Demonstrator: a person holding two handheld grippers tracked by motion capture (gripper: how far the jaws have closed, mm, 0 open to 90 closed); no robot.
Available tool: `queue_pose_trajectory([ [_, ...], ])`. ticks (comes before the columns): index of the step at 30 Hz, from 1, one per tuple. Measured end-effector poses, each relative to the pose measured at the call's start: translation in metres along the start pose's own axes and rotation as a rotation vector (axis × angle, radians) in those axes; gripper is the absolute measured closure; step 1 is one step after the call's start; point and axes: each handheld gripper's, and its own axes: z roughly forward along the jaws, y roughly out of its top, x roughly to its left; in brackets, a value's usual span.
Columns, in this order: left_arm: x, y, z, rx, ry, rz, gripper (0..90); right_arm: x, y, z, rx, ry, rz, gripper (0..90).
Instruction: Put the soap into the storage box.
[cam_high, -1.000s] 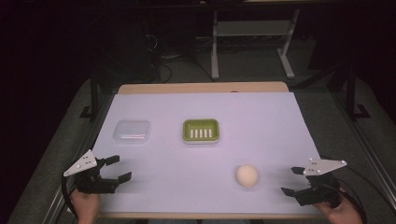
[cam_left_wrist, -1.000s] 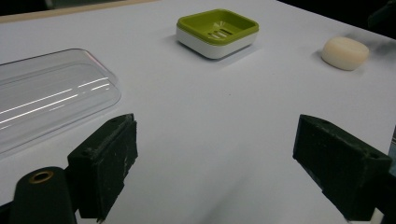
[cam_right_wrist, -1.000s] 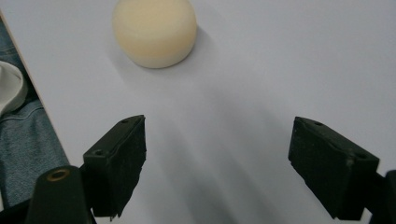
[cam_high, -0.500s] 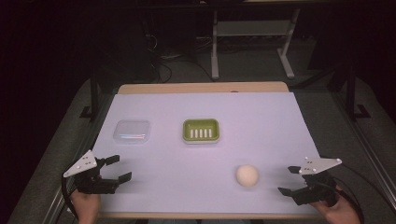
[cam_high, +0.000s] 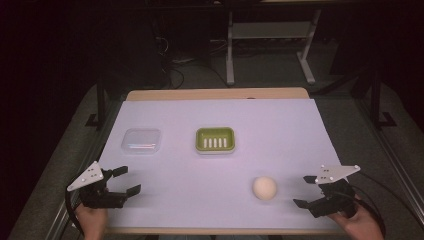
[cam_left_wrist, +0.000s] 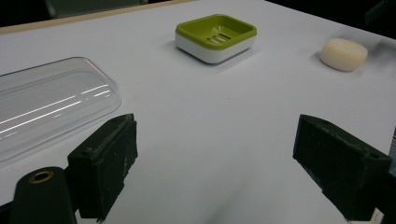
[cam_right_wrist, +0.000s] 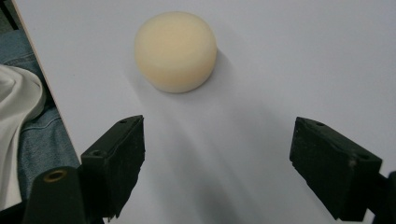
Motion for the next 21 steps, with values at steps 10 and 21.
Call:
queue_pose_trajectory([
  [10, 0.0, 0.0, 0.0, -0.006, 0.0, -0.002, 13.1, 0.002, 0.012, 0.009, 0.029, 0.023, -0.016, 15.7],
  [21, 0.0, -0.001, -0.001, -0.008, 0.001, -0.002, 13.1, 0.002, 0.019, 0.012, 0.035, 0.03, -0.026, 14.9],
])
